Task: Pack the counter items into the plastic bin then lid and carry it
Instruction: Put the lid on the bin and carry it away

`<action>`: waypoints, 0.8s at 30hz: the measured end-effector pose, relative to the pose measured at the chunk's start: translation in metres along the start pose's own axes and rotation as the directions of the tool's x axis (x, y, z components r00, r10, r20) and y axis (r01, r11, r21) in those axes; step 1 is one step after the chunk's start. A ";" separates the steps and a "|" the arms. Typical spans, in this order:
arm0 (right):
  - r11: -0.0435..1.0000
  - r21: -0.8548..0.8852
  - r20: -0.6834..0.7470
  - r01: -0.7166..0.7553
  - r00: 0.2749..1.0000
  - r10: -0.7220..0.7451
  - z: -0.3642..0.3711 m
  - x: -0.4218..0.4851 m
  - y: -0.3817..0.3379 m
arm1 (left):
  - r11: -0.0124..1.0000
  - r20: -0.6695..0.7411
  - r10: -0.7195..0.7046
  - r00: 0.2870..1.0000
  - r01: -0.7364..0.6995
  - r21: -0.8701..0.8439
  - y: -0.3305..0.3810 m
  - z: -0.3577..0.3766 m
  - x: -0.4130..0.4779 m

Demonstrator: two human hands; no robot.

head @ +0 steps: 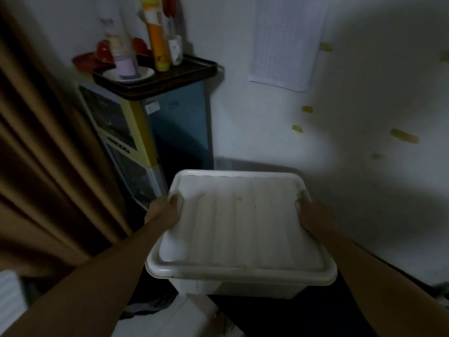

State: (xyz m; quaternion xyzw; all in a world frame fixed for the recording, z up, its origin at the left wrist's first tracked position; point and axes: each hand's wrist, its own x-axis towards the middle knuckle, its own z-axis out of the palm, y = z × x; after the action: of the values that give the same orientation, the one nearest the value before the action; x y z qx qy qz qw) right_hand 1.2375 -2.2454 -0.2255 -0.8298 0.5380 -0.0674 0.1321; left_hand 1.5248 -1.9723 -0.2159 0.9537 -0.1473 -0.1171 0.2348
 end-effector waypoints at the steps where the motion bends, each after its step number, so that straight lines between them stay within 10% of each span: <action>1: 0.999 0.017 0.004 0.050 0.999 -0.050 0.004 0.003 -0.011 | 1.000 -0.024 -0.031 0.999 0.031 -0.003 -0.012 -0.006 -0.001; 24: 0.878 0.060 0.268 0.475 0.839 -0.473 0.086 -0.116 -0.325 | 0.773 -0.309 -0.634 0.709 0.562 -0.295 -0.301 -0.155 -0.122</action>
State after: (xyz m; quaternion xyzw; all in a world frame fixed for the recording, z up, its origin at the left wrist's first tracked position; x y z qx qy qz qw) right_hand 1.4963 -2.0019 -0.2095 -0.9386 0.2929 0.0203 0.1812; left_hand 1.5247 -1.6120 -0.2086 0.9276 0.2318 -0.0067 0.2929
